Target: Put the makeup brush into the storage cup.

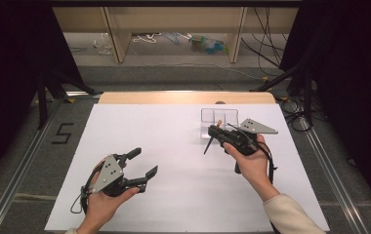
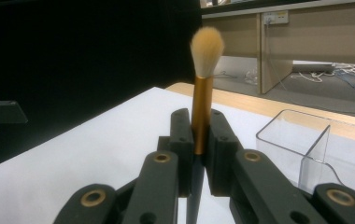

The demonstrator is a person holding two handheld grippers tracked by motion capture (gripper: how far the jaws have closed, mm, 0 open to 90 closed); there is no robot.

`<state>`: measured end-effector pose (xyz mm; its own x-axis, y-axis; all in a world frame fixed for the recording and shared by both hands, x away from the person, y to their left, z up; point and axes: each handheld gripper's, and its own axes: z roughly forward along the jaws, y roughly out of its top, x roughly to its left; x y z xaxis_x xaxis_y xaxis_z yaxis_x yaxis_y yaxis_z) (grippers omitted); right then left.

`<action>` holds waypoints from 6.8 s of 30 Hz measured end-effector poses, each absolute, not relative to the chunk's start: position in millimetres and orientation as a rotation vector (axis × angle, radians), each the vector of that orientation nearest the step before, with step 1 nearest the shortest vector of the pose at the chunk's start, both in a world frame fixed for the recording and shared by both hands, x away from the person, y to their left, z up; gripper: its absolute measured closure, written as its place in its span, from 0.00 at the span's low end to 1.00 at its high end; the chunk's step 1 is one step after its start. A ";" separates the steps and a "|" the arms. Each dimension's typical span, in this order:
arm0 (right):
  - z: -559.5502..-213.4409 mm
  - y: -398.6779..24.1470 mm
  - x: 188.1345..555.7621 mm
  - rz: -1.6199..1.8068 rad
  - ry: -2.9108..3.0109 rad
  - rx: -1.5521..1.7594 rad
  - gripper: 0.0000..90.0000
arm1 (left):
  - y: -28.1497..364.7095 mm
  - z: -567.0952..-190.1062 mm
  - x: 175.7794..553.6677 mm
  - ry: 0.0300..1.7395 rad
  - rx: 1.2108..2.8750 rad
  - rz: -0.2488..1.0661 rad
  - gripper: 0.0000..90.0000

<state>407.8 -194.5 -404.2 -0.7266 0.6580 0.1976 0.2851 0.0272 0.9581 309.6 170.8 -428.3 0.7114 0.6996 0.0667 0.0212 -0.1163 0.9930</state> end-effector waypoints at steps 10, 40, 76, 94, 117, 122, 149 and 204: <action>-403.3 -197.0 408.4 1.726 2.034 0.976 0.93 | 182.5 -429.8 304.0 0.607 1.593 0.642 0.26; -396.8 -205.7 416.4 1.655 2.032 0.970 0.93 | 202.5 -434.7 297.1 0.670 1.581 0.663 0.25; -387.0 -215.8 426.9 1.616 1.980 0.969 0.93 | 201.4 -435.5 297.7 0.668 1.591 0.680 0.23; -382.9 -221.8 431.4 1.585 1.957 0.967 0.93 | 201.4 -435.8 298.0 0.671 1.592 0.683 0.23; -380.1 -224.1 437.3 1.577 1.942 0.976 0.93 | 201.3 -436.0 298.2 0.670 1.593 0.682 0.23; -379.1 -225.1 438.4 1.573 1.938 0.981 0.93 | 201.3 -436.0 298.2 0.670 1.592 0.683 0.23; -374.6 -227.9 443.8 1.564 1.919 0.977 0.93 | 201.3 -436.0 298.3 0.671 1.591 0.683 0.23; -363.3 -229.7 456.9 1.590 1.867 0.974 0.93 | 202.0 -436.0 298.8 0.666 1.598 0.689 0.23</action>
